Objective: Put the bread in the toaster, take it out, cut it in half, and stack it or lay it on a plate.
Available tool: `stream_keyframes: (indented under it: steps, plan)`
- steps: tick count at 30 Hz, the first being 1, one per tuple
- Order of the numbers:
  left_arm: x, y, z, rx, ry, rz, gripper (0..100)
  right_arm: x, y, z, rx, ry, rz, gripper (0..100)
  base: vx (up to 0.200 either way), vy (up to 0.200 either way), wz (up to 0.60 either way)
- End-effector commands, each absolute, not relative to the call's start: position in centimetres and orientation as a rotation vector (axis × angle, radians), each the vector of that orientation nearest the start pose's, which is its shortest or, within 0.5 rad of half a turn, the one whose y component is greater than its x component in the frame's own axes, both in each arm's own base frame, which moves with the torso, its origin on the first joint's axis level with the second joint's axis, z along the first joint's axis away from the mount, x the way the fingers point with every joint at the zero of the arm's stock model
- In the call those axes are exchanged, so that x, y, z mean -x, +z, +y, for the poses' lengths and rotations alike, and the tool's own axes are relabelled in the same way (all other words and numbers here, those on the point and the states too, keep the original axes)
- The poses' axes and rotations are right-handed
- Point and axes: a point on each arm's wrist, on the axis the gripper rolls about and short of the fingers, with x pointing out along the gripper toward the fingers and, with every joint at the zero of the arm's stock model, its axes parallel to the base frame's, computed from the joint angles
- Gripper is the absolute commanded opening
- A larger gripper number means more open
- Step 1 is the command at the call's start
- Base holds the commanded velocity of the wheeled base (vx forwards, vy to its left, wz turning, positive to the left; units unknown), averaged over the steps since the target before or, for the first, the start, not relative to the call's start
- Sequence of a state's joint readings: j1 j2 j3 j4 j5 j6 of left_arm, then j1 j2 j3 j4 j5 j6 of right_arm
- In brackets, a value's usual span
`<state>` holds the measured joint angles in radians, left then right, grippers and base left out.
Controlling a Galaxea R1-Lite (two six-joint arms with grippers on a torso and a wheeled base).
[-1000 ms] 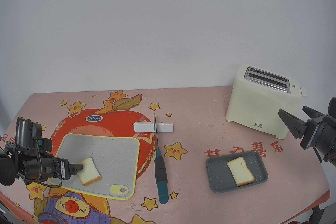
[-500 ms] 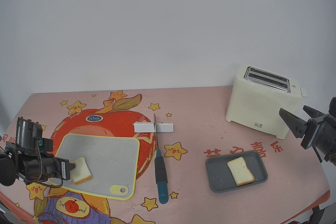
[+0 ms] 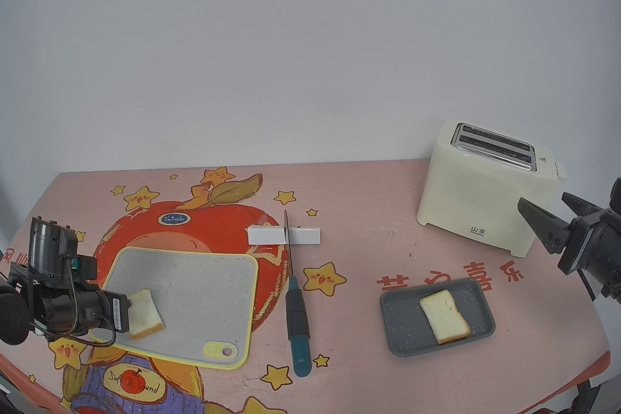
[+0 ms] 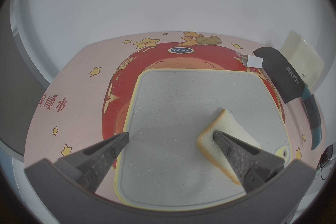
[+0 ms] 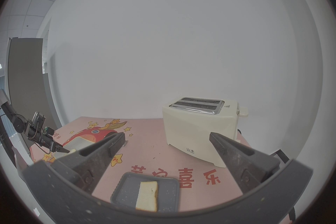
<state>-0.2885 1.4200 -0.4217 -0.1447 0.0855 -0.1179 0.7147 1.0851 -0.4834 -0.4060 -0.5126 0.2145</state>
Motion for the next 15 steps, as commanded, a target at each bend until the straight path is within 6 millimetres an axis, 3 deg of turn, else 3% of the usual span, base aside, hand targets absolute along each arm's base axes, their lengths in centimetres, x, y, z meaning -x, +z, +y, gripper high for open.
stream_keyframes:
  steps: [1, 15]
  plan:
    - [-17.3, 11.6, -4.9, -0.045, -0.141, 0.833, 0, -11.6, 20.9, 8.6, -0.1, 0.183, 0.181, 100, 0.0, 0.0, 0.0]
    - [-15.3, 15.1, -4.6, -0.007, -0.18, 0.641, 0, -11.7, 20.8, 8.6, -0.095, 0.177, 0.187, 100, 0.0, 0.0, 0.0]
